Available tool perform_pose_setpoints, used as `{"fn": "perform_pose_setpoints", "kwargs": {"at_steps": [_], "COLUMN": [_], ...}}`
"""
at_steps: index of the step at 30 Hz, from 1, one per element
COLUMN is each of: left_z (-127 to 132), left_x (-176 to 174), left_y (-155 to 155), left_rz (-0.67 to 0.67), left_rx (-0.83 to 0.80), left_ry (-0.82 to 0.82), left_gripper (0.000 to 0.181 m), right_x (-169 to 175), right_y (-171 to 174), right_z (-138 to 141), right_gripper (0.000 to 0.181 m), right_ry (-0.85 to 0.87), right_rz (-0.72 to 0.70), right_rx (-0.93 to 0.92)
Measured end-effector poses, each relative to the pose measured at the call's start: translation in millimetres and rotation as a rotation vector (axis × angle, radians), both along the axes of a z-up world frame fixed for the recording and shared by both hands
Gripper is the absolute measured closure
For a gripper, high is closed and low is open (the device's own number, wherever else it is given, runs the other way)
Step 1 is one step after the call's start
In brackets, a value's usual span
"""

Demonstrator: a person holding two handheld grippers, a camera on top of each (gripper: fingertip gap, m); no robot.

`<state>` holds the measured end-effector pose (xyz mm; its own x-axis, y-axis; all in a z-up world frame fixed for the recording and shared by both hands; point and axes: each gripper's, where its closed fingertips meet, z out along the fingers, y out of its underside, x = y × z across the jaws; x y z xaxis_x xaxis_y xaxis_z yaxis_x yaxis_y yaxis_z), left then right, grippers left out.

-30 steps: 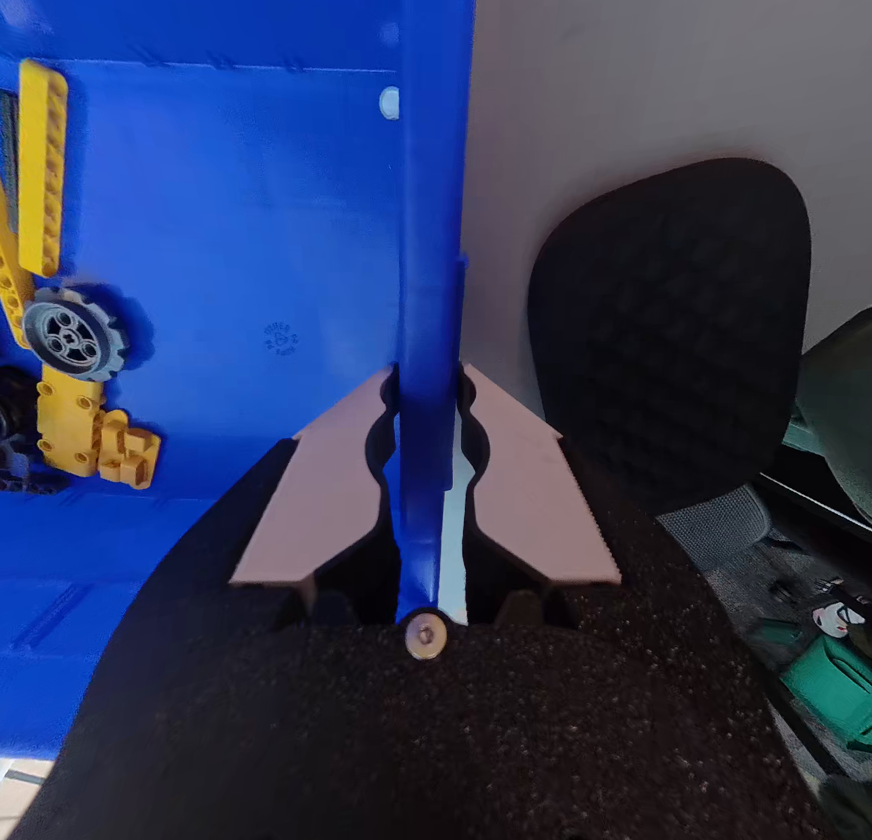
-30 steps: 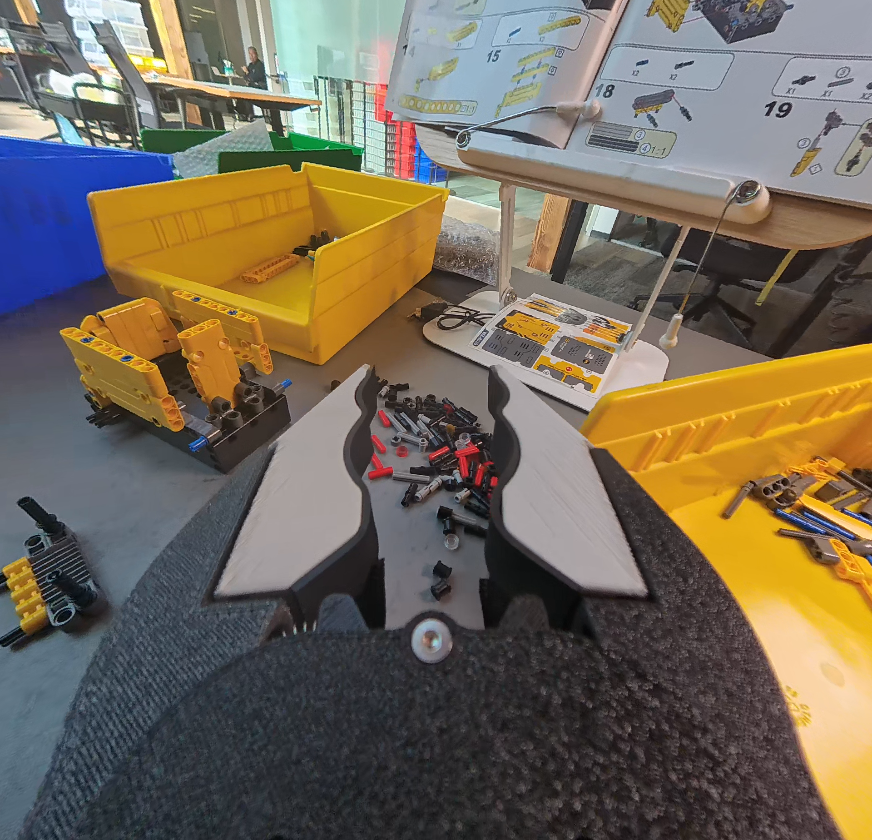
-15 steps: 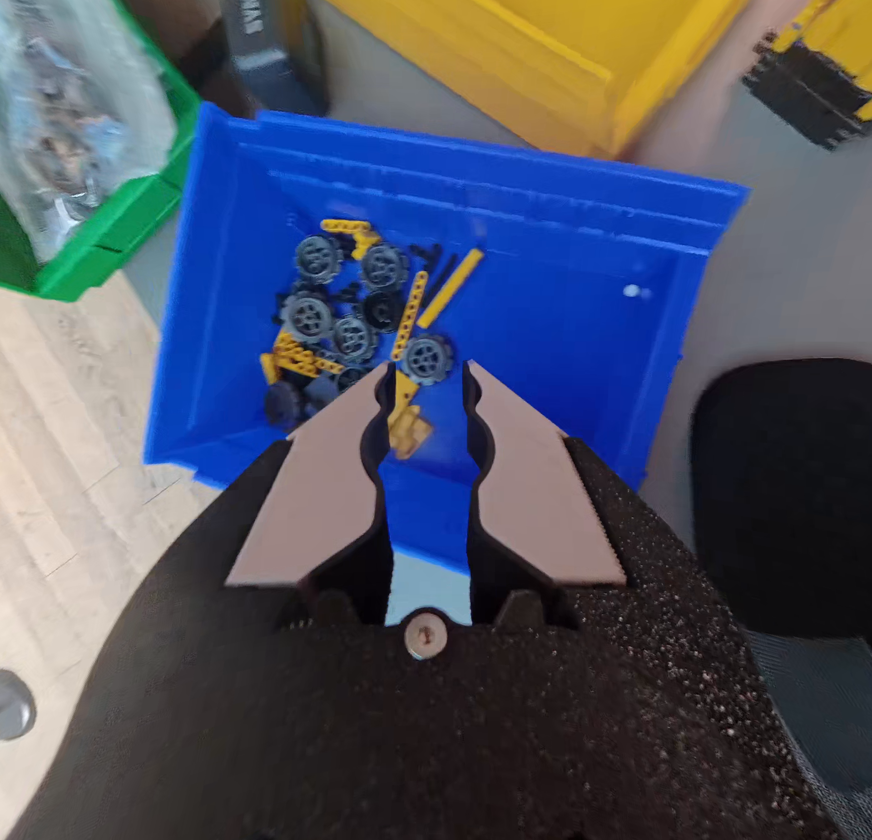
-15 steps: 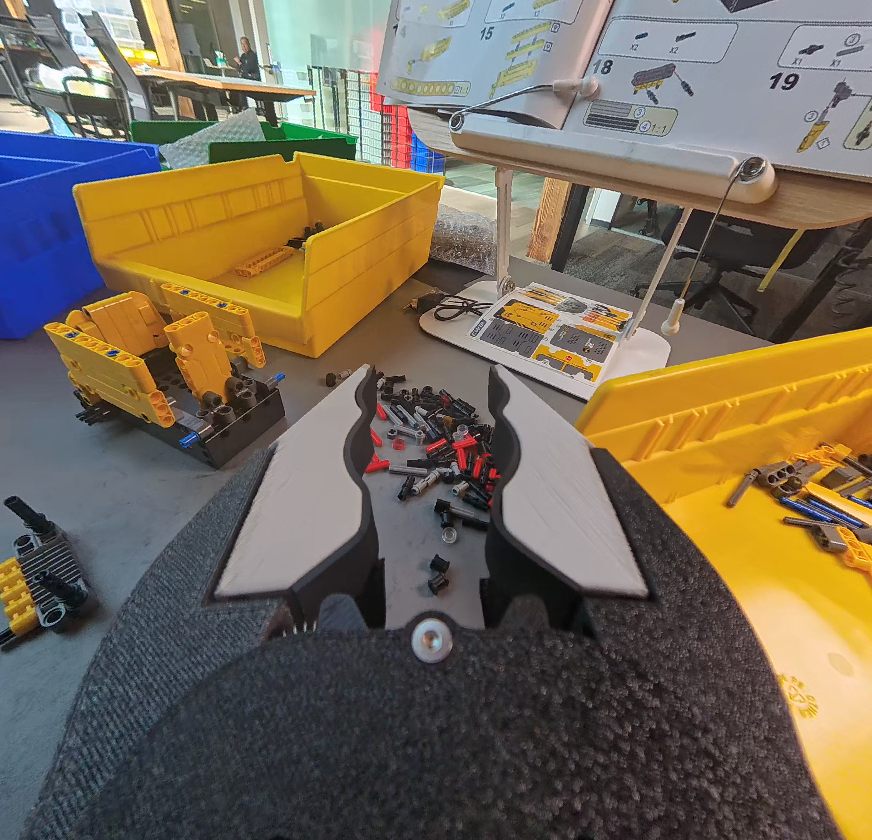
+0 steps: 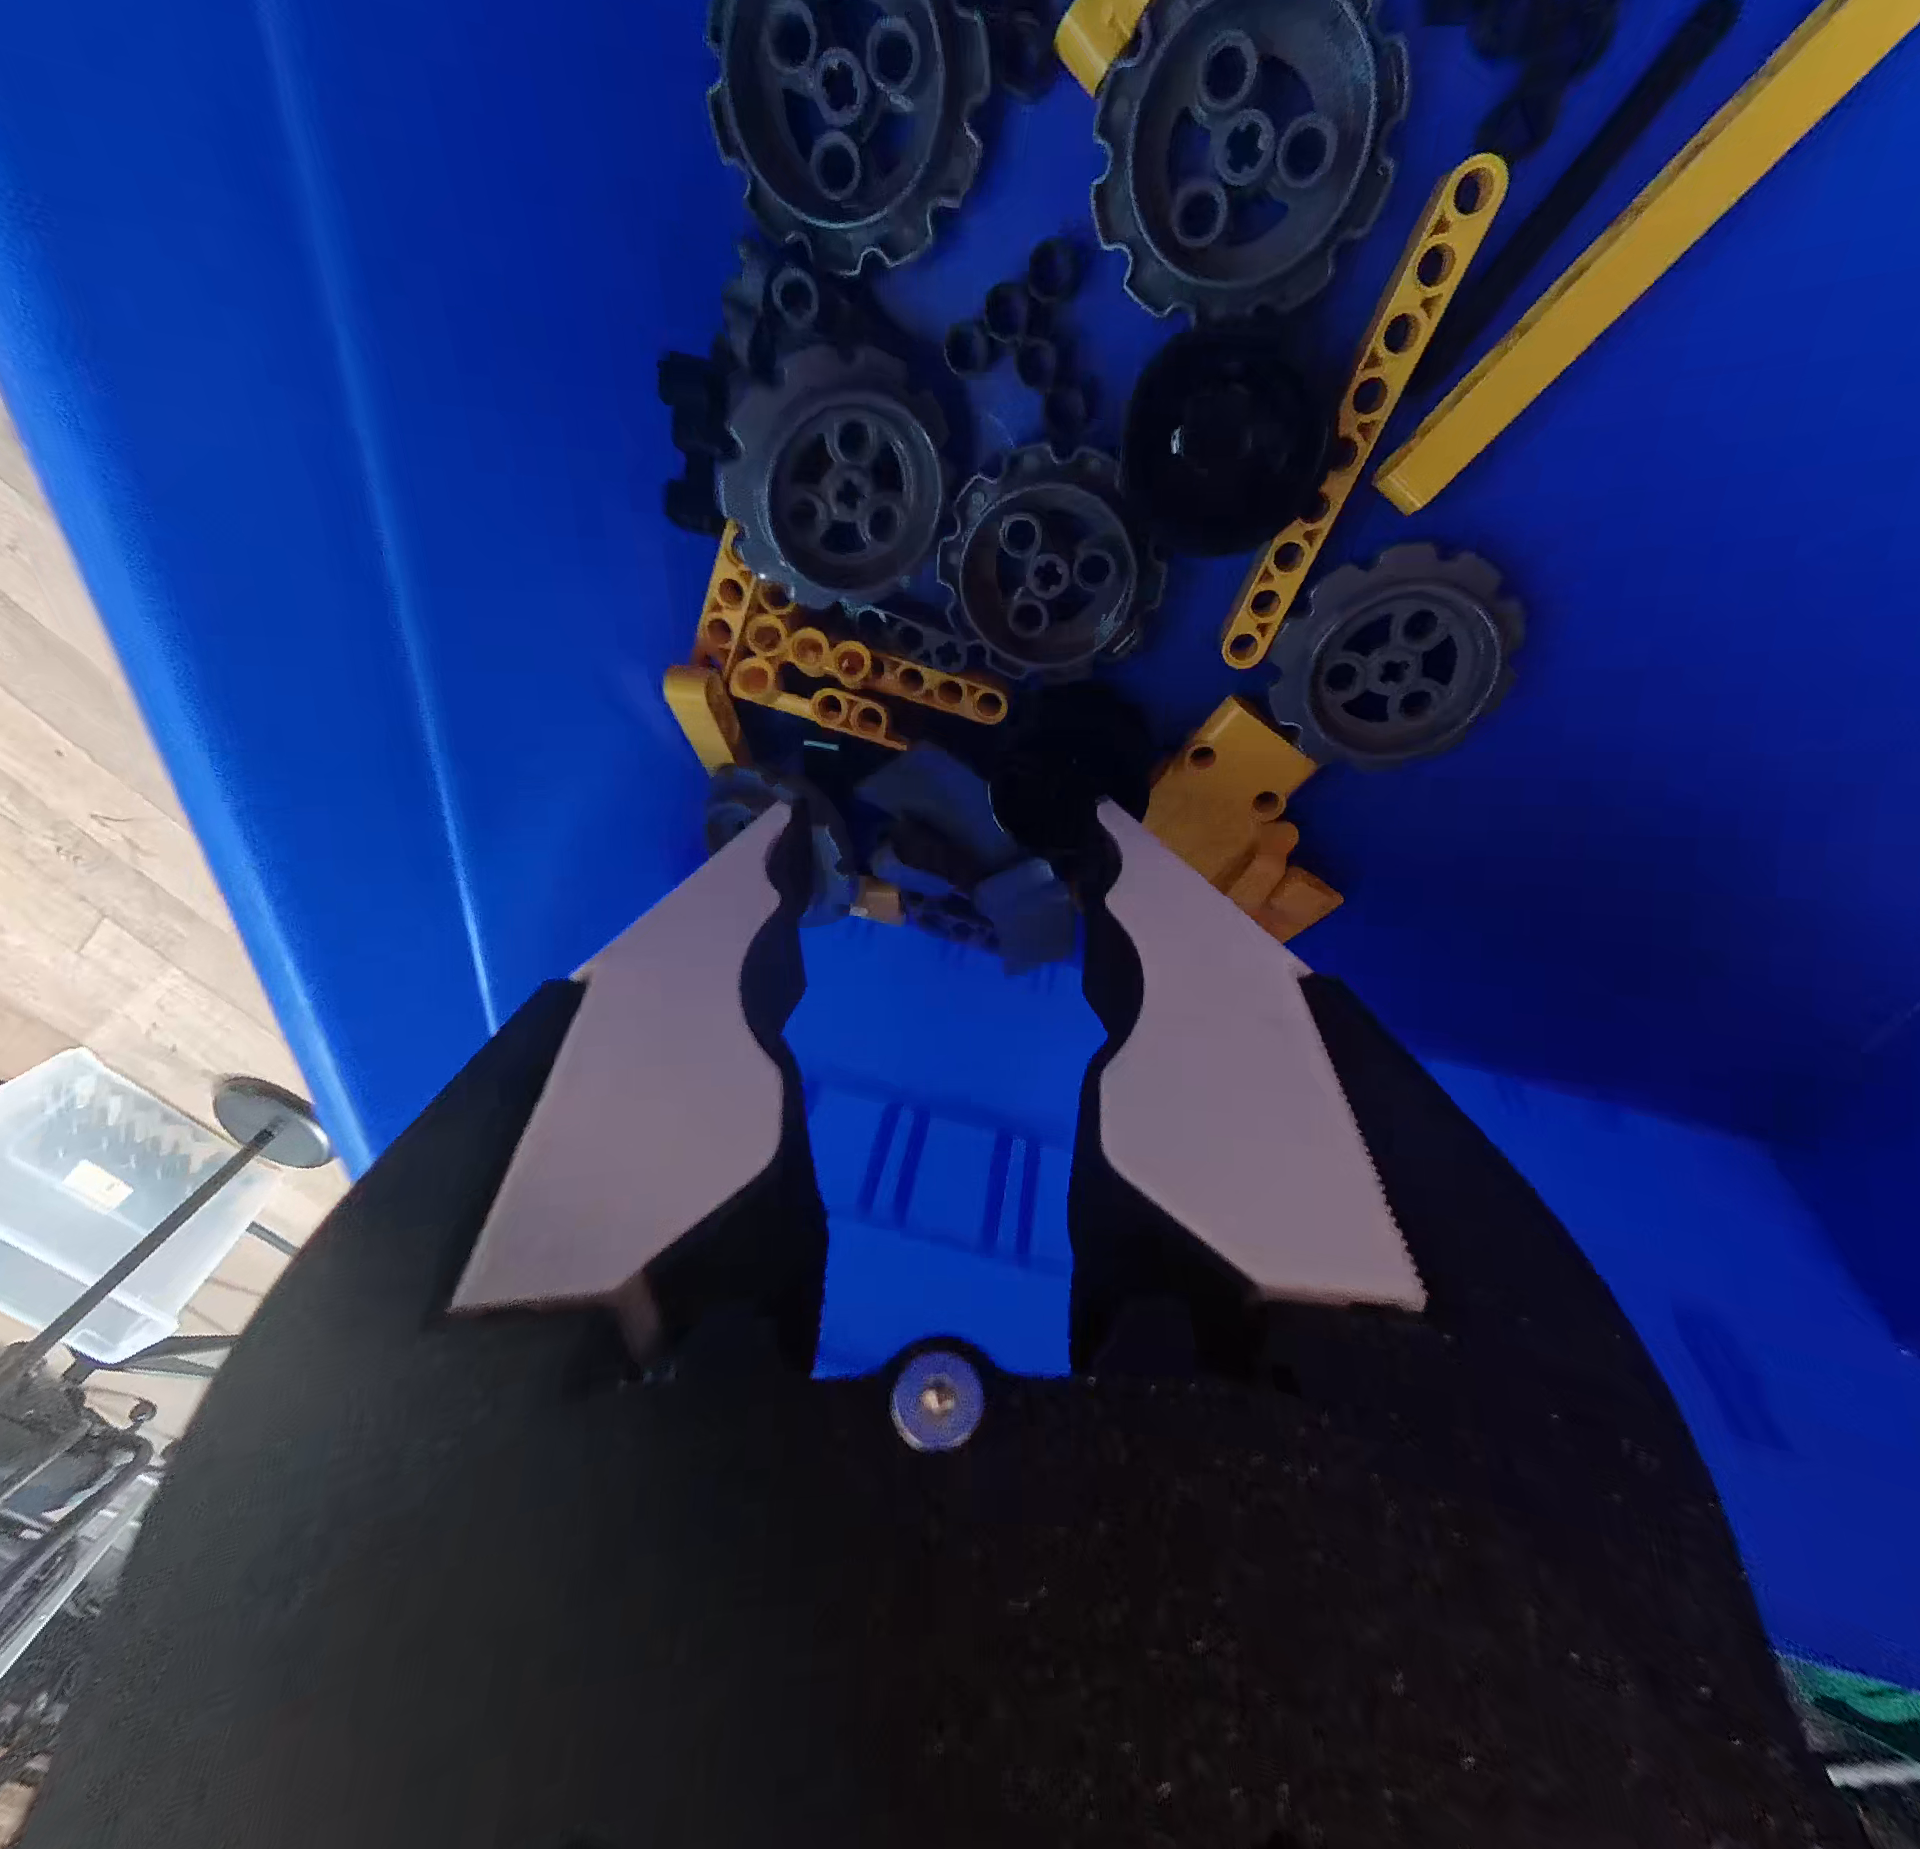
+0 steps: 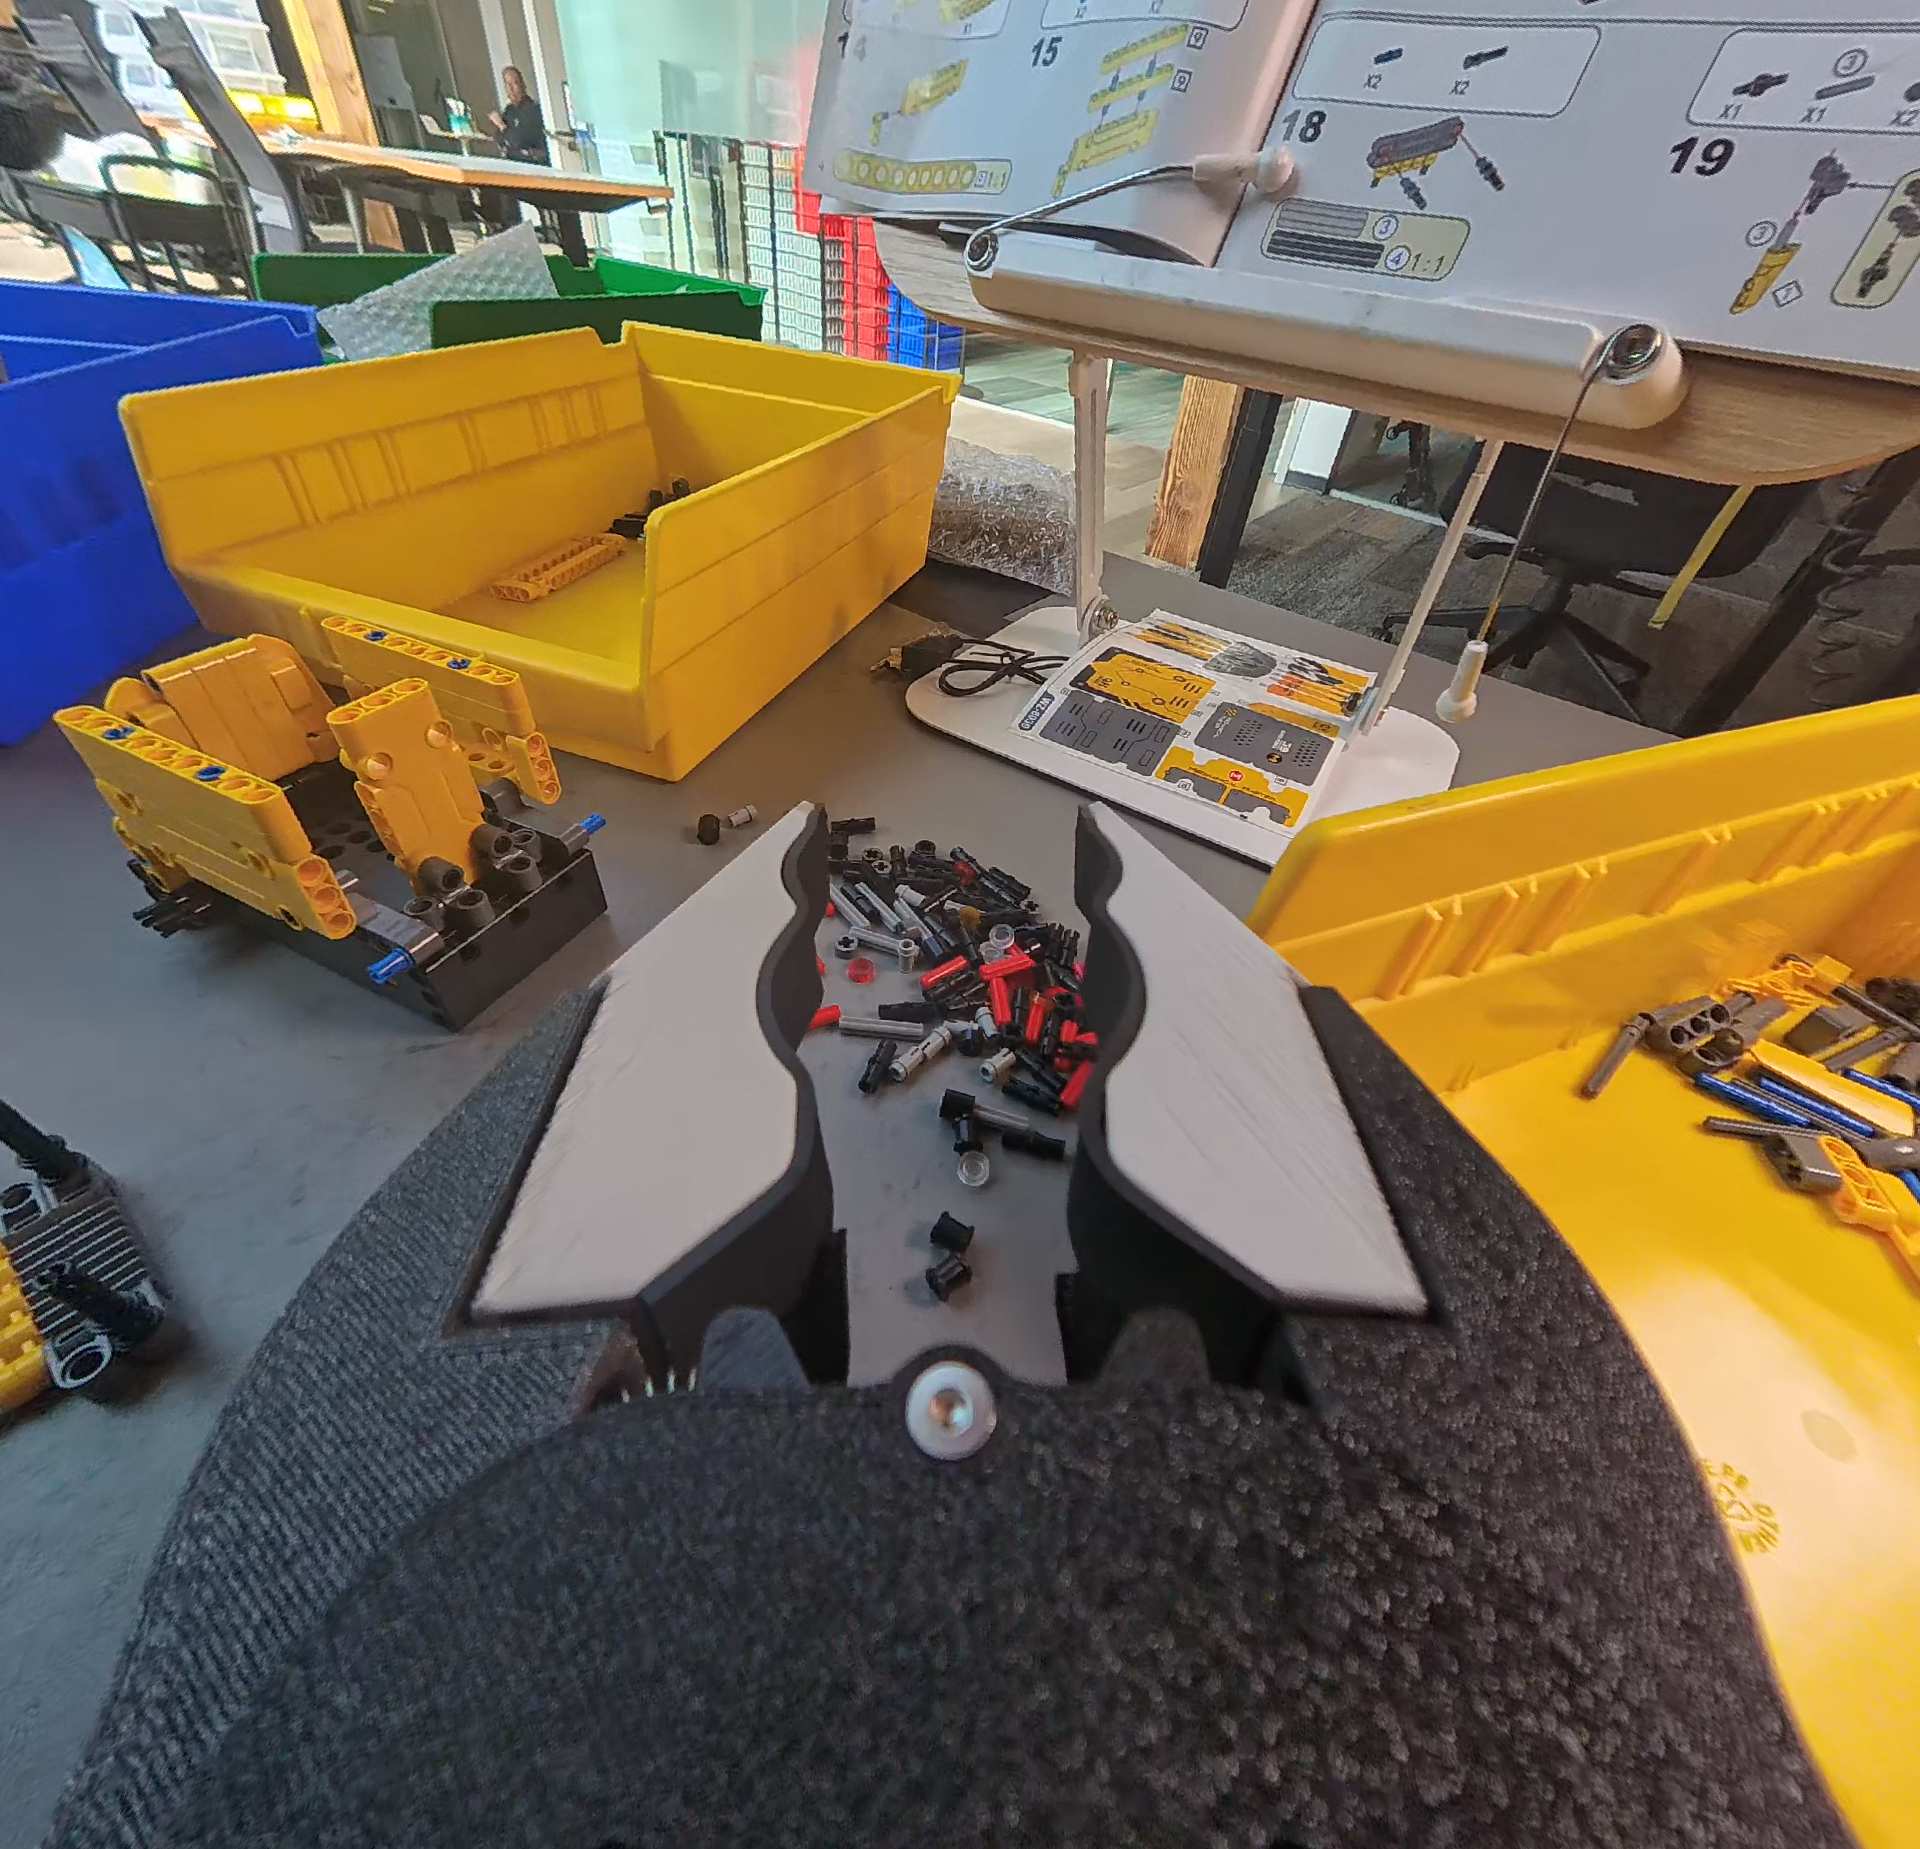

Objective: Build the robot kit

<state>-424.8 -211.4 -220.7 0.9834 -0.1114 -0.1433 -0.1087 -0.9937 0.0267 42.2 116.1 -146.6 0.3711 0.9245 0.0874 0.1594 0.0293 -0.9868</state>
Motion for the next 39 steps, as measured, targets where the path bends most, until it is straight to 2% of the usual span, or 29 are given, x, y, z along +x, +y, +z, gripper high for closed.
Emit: {"fn": "perform_pose_setpoints", "kwargs": {"at_steps": [3, 5, 7, 8, 9, 10, 12, 14, 18, 21, 24, 28, 29, 32, 35, 37, 39], "left_z": [-3.6, -4.6, -4.7, -4.3, -3.0, -2.5, 3.0, 17.4, 34.6, 23.5, 4.6, -12.6, -14.5, -14.5, -10.5, -0.2, 18.5], "left_x": [8.5, 18.9, 26.7, 42.1, 60.7, 70.4, 69.1, 53.4, -19.0, -34.6, -31.9, -28.3, -24.8, -14.6, 16.5, 18.2, 4.0], "left_y": [4.5, 3.7, 1.1, -4.1, -11.2, -18.0, -24.2, -11.0, 8.2, 16.3, 22.5, 24.7, 26.4, 26.0, 19.3, 14.4, 17.1], "left_rz": [0.013, 0.010, 0.004, -0.011, -0.039, -0.070, -0.104, -0.058, 0.156, 0.303, 0.376, 0.391, 0.405, 0.391, 0.314, 0.265, 0.272], "left_rx": [-0.011, -0.021, -0.029, -0.051, -0.079, -0.104, -0.106, 0.013, 0.176, 0.196, 0.162, 0.113, 0.118, 0.095, 0.034, 0.038, 0.117], "left_ry": [-0.111, -0.183, -0.222, -0.308, -0.405, -0.438, -0.394, -0.322, -0.018, -0.008, -0.056, -0.070, -0.107, -0.185, -0.329, -0.306, -0.227], "left_gripper": [0.141, 0.164, 0.164, 0.167, 0.179, 0.179, 0.180, 0.176, 0.163, 0.153, 0.157, 0.152, 0.159, 0.166, 0.177, 0.179, 0.178], "right_x": [0.5, 0.6, 0.5, 0.4, 0.3, 0.3, 0.5, 0.4, -0.8, -0.8, 0.5, 0.9, 0.8, 0.7, 1.5, 2.0, 1.8], "right_y": [1.2, 1.4, 1.0, 0.7, 0.3, -0.1, -0.4, -0.6, -1.7, -2.3, -1.5, -0.9, -1.1, -1.6, -1.5, -1.0, -1.2], "right_z": [-0.1, -0.3, 0.1, 0.4, 0.6, 0.8, 1.6, 2.0, 1.3, 2.0, 3.6, 4.0, 4.0, 4.6, 5.9, 6.4, 6.0], "right_gripper": [0.135, 0.134, 0.135, 0.135, 0.135, 0.135, 0.135, 0.134, 0.135, 0.135, 0.135, 0.135, 0.135, 0.135, 0.135, 0.135, 0.135], "right_ry": [0.001, 0.001, 0.003, 0.003, 0.003, 0.004, 0.006, 0.009, 0.007, 0.007, 0.011, 0.013, 0.014, 0.015, 0.018, 0.021, 0.022], "right_rz": [-0.003, -0.001, 0.001, 0.003, 0.004, 0.005, 0.006, 0.008, 0.013, 0.013, 0.008, 0.008, 0.010, 0.013, 0.012, 0.010, 0.012], "right_rx": [-0.003, -0.004, -0.003, -0.003, -0.002, -0.002, 0.000, -0.003, -0.004, 0.001, 0.003, 0.000, 0.000, 0.001, 0.003, 0.001, -0.003]}}
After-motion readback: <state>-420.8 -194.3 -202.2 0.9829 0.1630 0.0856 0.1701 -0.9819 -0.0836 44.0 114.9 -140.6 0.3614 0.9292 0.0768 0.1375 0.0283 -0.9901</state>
